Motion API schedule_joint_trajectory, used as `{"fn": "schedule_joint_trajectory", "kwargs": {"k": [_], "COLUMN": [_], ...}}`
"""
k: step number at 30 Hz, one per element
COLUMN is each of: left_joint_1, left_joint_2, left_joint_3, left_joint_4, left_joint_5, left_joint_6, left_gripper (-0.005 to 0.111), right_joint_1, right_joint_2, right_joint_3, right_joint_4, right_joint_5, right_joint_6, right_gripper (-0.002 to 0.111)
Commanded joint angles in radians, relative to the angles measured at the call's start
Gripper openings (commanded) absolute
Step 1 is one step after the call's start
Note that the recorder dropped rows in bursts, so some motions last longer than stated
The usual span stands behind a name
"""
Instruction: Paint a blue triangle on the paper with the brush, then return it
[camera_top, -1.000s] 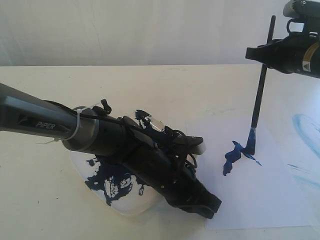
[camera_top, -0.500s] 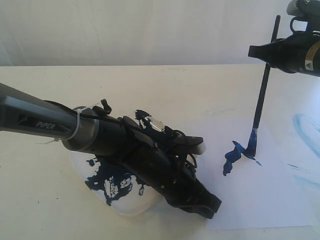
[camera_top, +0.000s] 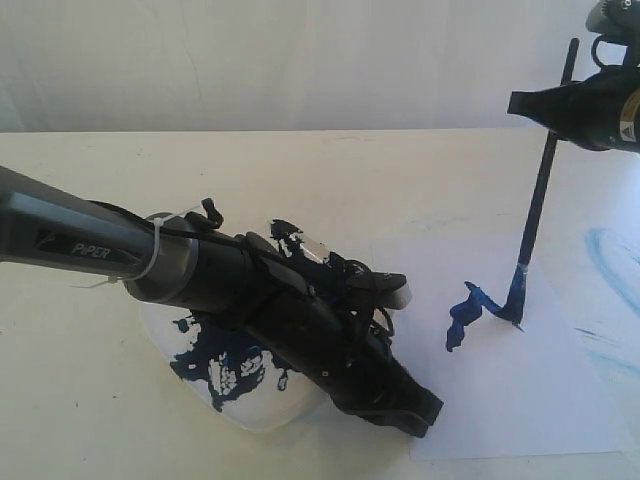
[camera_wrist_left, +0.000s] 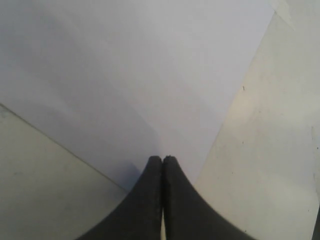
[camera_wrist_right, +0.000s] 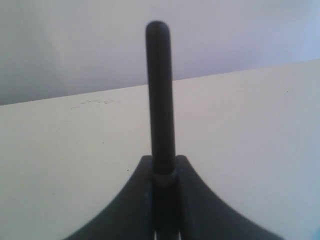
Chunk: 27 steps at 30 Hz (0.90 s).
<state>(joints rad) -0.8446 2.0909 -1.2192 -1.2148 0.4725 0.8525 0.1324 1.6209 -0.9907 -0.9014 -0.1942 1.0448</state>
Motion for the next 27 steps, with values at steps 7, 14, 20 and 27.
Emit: {"fn": "schedule_joint_trajectory", "kwargs": {"k": [7,14,20,27], "left_joint_1": [-0.005,-0.005,-0.005,-0.005], "left_joint_2": [0.028,0.028,0.028,0.028], "left_joint_3": [0.014,0.014,0.014,0.014], "left_joint_4": [0.006,0.006,0.006,0.006], "left_joint_5": [0.018,0.018,0.018,0.018], "left_joint_6": [-0.016,-0.016,-0.016,-0.016], "left_gripper": [0.0,0.0,0.0,0.0], "right_joint_1": [0.0,0.0,0.0,0.0], "right_joint_2": [-0.025,-0.025,-0.045,-0.083], "right_joint_3": [0.004,0.019,0.054,0.073], "right_joint_4": [-0.018,-0.018,-0.018,-0.018], "right_joint_5": [0.06,0.059,0.066,0.099], "right_joint_6": [0.013,0.036,0.036,0.034], "right_gripper": [0.0,0.0,0.0,0.0]}}
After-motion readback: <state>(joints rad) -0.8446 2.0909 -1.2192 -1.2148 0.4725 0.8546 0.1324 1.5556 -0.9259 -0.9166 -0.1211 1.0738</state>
